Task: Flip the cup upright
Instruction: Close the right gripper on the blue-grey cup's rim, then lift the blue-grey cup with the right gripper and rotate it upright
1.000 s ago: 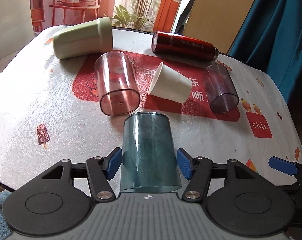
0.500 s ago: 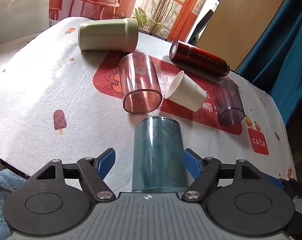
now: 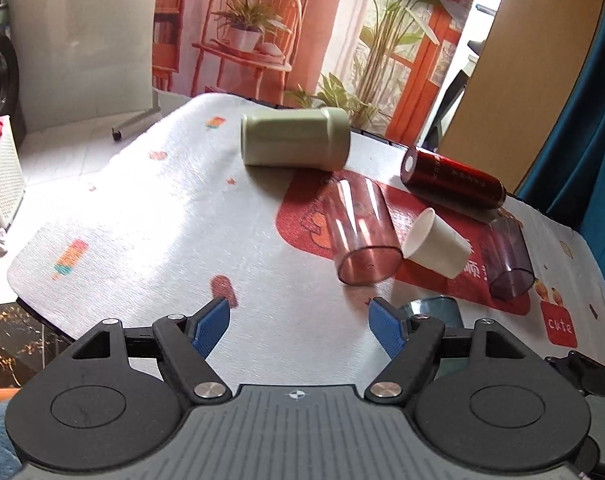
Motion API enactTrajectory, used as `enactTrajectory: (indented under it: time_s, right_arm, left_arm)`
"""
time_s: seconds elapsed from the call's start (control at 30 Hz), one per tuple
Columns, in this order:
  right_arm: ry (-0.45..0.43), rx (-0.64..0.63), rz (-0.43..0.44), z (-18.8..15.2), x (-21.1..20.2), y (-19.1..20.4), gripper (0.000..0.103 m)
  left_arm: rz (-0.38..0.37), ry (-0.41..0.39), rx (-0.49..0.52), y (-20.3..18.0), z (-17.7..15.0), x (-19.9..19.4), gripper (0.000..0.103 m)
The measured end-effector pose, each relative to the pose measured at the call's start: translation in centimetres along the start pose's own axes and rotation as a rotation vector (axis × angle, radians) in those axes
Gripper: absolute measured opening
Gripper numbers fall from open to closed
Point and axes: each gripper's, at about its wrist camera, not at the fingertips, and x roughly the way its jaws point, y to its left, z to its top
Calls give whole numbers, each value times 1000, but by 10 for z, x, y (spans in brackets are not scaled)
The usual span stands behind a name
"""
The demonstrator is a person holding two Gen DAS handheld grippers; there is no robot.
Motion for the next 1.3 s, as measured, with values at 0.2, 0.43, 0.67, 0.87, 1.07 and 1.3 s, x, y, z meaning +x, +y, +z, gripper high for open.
enactTrajectory:
  time_s: [0.2,0.43,0.67,0.87,1.07,1.3]
  right_arm:
    - [82,11,-20,2,35,12,100]
    - [65,19,-26,-7,31,5,88]
    - [41,35,-45,-17,30,-13,79]
    - [15,19,-73,-24,27,-17,79]
    - [-1,15,-93,-27,23,-19,77]
    - [-71,29,-115,-24,-2,-29,74]
  left_arm:
    - [33,-40,-27,14,2,-10,80]
    - [34,-13,-43,13,-2,1,80]
    - [27,12,-29,9,-11,7,80]
    - [34,18,-17,8,-14,7,80]
    - [29,17,0,4,-17,4,80]
    - [27,20,6,4,-17,3,80]
